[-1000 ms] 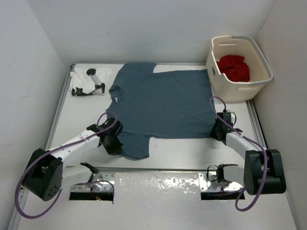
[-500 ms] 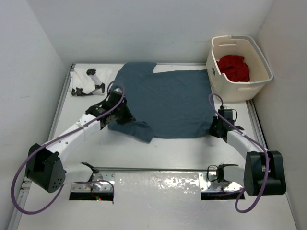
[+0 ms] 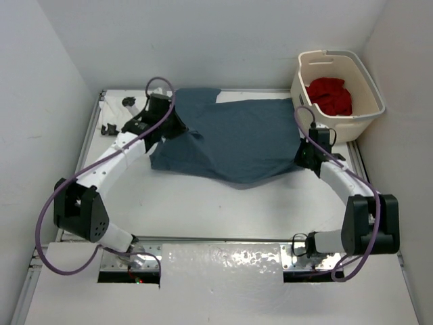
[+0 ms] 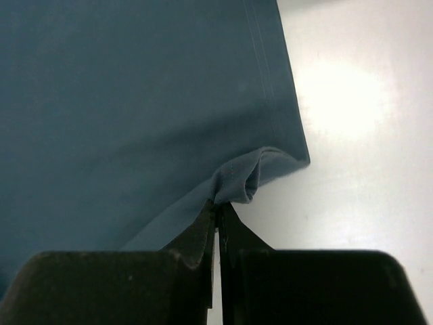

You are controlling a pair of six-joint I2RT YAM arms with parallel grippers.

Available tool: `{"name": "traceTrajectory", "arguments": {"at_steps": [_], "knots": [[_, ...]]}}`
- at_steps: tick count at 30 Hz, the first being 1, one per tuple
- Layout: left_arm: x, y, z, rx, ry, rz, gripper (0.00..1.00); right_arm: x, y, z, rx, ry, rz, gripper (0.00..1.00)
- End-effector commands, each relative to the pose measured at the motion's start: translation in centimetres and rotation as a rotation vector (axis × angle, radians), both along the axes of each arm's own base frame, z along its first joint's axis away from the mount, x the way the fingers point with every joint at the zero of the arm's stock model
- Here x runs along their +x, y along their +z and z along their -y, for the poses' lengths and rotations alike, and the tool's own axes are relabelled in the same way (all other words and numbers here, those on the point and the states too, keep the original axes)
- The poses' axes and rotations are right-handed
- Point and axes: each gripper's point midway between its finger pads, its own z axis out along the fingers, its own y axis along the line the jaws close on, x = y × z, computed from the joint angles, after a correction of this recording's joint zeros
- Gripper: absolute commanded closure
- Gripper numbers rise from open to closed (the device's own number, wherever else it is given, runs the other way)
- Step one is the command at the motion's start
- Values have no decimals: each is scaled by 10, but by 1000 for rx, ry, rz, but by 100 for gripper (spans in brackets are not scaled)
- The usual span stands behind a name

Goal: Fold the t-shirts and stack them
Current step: Grap the side of the flattened tshirt closest away from the robot with both arms, then fold the flattened tshirt in 1/3 of the way

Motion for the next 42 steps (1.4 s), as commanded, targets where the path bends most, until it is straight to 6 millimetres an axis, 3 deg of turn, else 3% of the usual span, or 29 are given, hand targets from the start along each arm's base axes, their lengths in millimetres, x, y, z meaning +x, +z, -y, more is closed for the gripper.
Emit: {"name": "traceTrajectory", "arguments": {"at_steps": [1, 5, 9, 10, 11, 17, 22, 29, 30, 31, 32, 33, 34, 35, 36, 37, 38, 40, 42], "knots": [[42, 47, -15, 21, 29, 177, 100, 30, 26, 7, -43, -3, 61, 100], [69, 50, -26, 54, 44, 202, 100, 53, 40, 12, -76, -11, 81, 100], [98, 56, -37, 66, 63, 236, 100, 73, 43, 19, -114, -18, 71, 100], [105, 47, -40, 76, 65, 219, 100, 77, 37, 19, -121, -14, 52, 100], [112, 53, -45, 78, 65, 233, 100, 87, 44, 19, -121, -11, 70, 100], [141, 22, -54, 101, 53, 169, 100, 113, 39, 22, -143, -19, 54, 100], [157, 19, -71, 137, 105, 172, 100, 127, 30, 24, -144, -30, 33, 100], [189, -15, -69, 139, 70, 151, 100, 147, 28, 29, -164, -54, 32, 100], [196, -11, -69, 138, 69, 161, 98, 151, 24, 29, -168, -51, 25, 100], [199, -18, -71, 143, 74, 148, 91, 151, 21, 29, -165, -53, 17, 100], [201, -38, -72, 155, 71, 102, 69, 152, 19, 29, -164, -49, 7, 100], [208, -28, -74, 159, 83, 115, 60, 155, 19, 30, -171, -51, 4, 83], [205, -48, -77, 173, 87, 49, 50, 156, 19, 29, -169, -48, -5, 65], [207, -48, -79, 183, 93, 41, 31, 154, 18, 27, -165, -35, -19, 50], [210, -40, -85, 198, 125, 47, 26, 156, 22, 24, -152, -25, -8, 41], [209, -40, -88, 204, 134, 41, 21, 155, 22, 15, -125, 5, -5, 39], [210, -35, -89, 209, 138, 50, 1, 155, 25, 10, -116, 24, 3, 38], [210, -16, -90, 203, 146, 92, 0, 152, 32, -1, -111, 65, 12, 38], [205, -12, -83, 175, 116, 100, 0, 146, 36, -8, -118, 92, 18, 36]]}}
